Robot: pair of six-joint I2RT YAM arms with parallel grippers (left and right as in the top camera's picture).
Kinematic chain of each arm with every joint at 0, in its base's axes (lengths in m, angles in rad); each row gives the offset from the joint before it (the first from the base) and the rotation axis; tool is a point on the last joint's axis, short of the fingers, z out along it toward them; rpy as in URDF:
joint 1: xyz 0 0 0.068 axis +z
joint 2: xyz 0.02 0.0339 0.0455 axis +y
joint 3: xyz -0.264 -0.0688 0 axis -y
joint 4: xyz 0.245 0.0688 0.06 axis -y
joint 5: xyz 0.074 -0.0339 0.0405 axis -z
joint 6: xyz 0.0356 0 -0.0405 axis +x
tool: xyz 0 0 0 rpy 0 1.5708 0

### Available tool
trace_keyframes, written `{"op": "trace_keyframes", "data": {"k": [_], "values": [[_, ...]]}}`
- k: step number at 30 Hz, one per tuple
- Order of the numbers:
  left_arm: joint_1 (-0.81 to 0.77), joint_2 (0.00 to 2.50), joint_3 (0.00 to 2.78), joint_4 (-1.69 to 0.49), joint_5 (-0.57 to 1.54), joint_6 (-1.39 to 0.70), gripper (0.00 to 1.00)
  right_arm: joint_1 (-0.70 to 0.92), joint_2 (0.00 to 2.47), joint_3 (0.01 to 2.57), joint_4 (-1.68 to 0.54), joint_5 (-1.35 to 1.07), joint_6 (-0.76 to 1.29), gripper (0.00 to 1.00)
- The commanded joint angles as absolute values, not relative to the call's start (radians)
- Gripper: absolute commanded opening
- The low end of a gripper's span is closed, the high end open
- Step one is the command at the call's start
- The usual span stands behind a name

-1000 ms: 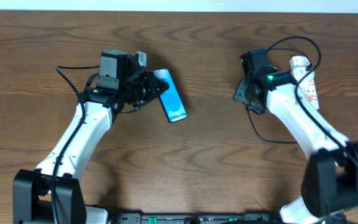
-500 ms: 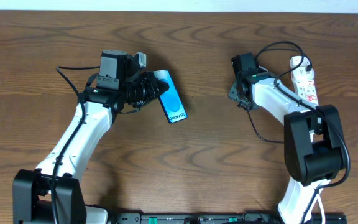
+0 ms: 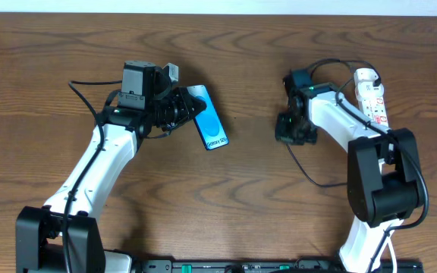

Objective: Plug charger to phone and switch on socket
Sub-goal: 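Move the right gripper toward the charger cable near the power strip, then grasp the black USB-C cable end with the right gripper and lift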

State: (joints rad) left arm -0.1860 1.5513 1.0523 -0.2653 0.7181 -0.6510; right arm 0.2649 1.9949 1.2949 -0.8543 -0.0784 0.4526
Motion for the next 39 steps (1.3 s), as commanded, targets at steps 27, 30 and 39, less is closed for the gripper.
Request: {"op": "trace_keyframes", "data": {"k": [27, 30, 39], "values": [[-0.185, 1.532, 1.069, -0.261, 0.72, -0.651, 0.08, 0.296, 2.031, 1.258, -0.622, 0.099, 0.474, 0.34], [-0.185, 1.532, 1.069, -0.262, 0.72, -0.651, 0.07, 0.31, 2.031, 1.255, -0.624, 0.099, 0.474, 0.24], [-0.185, 1.532, 1.069, -0.262, 0.721, -0.651, 0.08, 0.321, 2.031, 1.255, -0.612, 0.106, 0.474, 0.01]]}}
